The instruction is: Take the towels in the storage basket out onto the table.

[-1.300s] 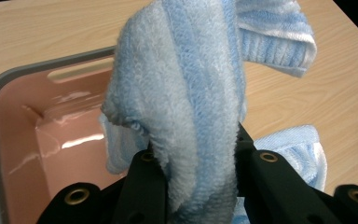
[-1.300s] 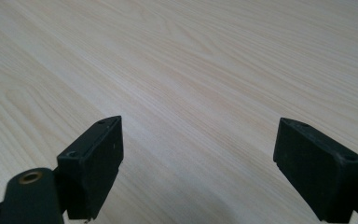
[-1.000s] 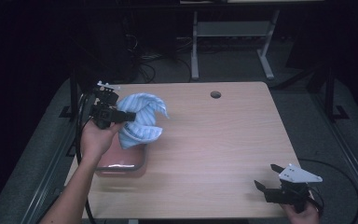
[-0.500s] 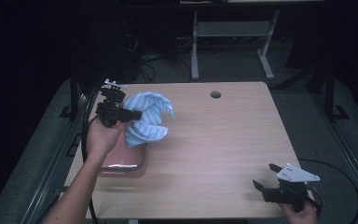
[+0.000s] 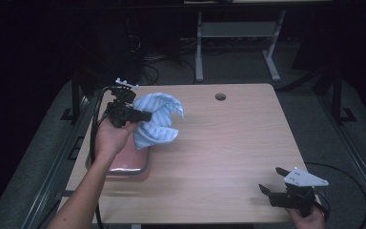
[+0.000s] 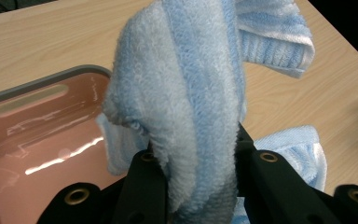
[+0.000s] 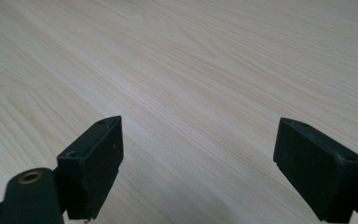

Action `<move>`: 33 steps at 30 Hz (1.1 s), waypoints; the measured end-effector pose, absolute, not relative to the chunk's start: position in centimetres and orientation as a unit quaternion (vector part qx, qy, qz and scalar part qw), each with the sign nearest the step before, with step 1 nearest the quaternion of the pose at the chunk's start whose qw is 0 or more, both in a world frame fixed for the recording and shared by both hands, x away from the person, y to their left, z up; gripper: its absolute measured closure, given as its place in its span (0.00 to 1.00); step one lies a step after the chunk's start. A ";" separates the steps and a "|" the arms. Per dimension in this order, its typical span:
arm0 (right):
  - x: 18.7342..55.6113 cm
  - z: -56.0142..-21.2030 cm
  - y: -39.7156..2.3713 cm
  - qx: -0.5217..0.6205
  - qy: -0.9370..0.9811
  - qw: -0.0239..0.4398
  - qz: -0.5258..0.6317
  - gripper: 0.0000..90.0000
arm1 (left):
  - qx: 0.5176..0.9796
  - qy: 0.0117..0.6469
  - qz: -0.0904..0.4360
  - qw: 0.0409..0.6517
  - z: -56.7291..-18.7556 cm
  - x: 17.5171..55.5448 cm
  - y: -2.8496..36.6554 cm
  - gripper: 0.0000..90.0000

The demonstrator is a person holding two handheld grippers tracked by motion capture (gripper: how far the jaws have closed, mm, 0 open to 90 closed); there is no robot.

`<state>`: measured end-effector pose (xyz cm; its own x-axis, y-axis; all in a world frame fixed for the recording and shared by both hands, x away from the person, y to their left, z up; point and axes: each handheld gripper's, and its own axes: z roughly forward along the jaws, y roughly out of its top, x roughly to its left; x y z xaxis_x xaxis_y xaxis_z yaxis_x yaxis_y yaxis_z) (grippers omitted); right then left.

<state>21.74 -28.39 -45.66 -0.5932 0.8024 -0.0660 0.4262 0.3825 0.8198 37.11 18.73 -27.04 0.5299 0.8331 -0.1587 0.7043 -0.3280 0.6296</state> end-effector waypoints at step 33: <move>21.8 -45.6 -28.7 0.381 0.797 0.232 0.407 0.17 | 0.835 0.440 0.058 0.325 -29.9 39.6 11.3 0.82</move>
<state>21.84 -28.69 -45.61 -0.6012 0.7968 -0.0601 0.4192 0.3785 0.8252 39.57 11.31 -29.94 0.6054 0.7729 -0.1902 0.6978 -0.4004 0.5940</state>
